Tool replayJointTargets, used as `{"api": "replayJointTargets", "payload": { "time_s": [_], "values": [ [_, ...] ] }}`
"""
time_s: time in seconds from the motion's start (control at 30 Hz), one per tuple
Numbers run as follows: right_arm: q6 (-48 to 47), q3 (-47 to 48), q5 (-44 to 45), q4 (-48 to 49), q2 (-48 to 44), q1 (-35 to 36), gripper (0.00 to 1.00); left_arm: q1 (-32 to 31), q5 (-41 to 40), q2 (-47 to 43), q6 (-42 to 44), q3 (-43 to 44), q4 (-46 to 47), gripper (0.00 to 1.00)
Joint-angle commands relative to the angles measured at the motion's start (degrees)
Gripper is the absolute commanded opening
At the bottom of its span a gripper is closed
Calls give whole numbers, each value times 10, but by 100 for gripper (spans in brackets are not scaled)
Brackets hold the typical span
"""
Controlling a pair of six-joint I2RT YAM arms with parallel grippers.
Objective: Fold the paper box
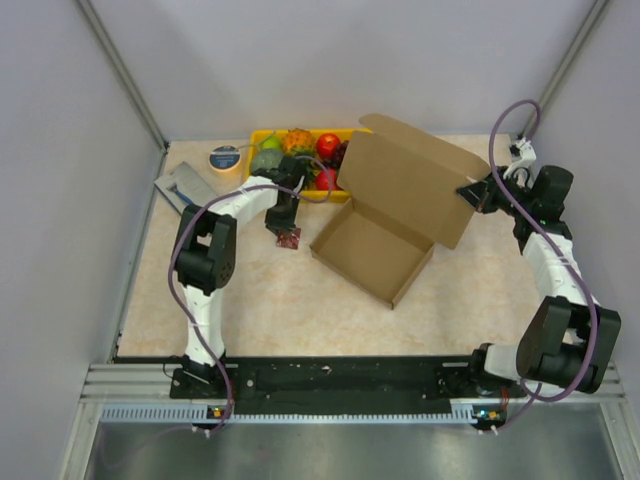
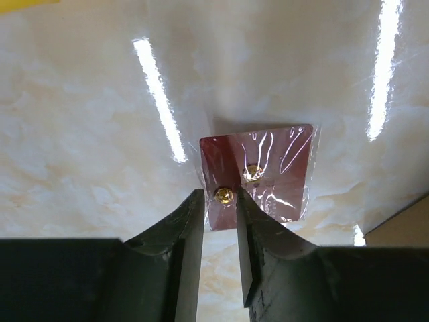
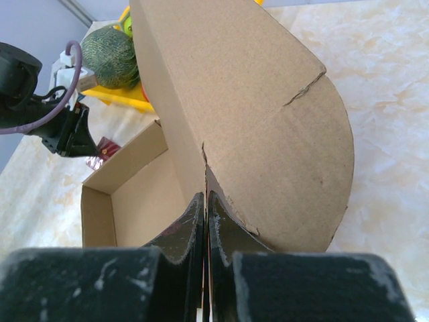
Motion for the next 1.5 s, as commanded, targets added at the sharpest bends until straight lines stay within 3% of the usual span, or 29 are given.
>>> {"api": "replayJointTargets", "payload": {
  "time_s": [0.0,0.27,0.47,0.5,0.57,0.7,0.73,0.83,1.27,1.37,1.47],
  "values": [
    [5,0,-13,32,-21,-7,0,2,-30,-46,-5,-6,18,28],
    [6,0,-15,33,-21,-7,0,2,-34,-57,-6,-15,22,0],
    [8,1,-17,34,-21,-7,0,3,-27,-71,-9,-24,26,0],
    [8,1,-17,35,-21,-7,0,7,-13,-74,-8,-30,35,5],
    [9,1,-18,33,-22,-7,0,13,44,-77,-10,-37,49,26],
    [7,2,-15,32,-26,-7,0,16,82,-46,-22,9,43,67],
    [7,3,-15,32,-27,-7,0,16,82,-28,-25,19,42,87],
    [6,5,-15,29,-29,-7,0,11,79,9,-39,55,21,98],
    [10,2,-22,37,-31,-7,0,-22,94,56,-30,54,-5,98],
    [10,2,-23,38,-34,-7,0,-22,56,61,-28,44,-15,90],
    [10,1,-22,38,-35,-7,0,-22,7,57,-29,24,-20,72]
  ]
}}
